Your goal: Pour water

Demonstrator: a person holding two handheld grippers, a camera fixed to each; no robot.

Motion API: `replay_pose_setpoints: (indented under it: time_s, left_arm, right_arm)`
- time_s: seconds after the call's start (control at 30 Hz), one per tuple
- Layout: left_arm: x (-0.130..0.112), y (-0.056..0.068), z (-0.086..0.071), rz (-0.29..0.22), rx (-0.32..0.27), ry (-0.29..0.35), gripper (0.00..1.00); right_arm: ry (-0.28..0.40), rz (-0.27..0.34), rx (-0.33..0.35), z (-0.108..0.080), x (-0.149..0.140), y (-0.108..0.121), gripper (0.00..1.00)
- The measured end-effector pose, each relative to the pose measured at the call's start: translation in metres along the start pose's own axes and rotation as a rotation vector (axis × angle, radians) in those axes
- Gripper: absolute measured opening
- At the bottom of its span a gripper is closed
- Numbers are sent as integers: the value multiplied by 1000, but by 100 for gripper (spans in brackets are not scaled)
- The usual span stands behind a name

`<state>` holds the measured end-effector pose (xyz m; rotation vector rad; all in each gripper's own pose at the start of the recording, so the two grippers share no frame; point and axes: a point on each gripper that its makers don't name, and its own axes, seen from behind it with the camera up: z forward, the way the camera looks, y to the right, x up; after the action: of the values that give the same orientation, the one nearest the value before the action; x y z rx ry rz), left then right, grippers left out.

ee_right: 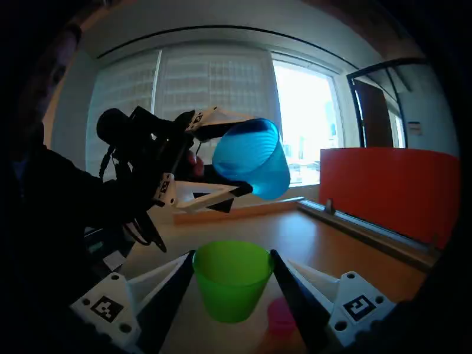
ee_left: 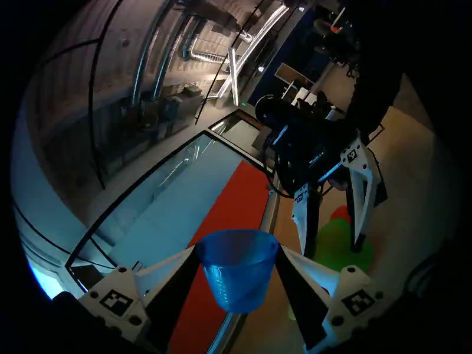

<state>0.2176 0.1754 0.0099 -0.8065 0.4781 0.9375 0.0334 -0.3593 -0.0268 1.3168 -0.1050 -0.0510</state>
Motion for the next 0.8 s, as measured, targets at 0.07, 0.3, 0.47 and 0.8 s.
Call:
replay_pose_setpoints:
  time_s: [0.07,0.3,0.47,0.8]
  left_arm:
    - [-1,0,0,7,0,-2,87]
    - [-1,4,2,26,-8,-8,87]
    - [1,5,2,33,-12,-10,86]
    - [0,6,6,45,-18,-16,87]
  right_arm:
    - [0,0,0,0,0,0,95]
    - [1,-3,1,0,1,0,95]
    - [1,-5,-1,1,1,0,95]
    - [1,-7,-2,0,-1,1,95]
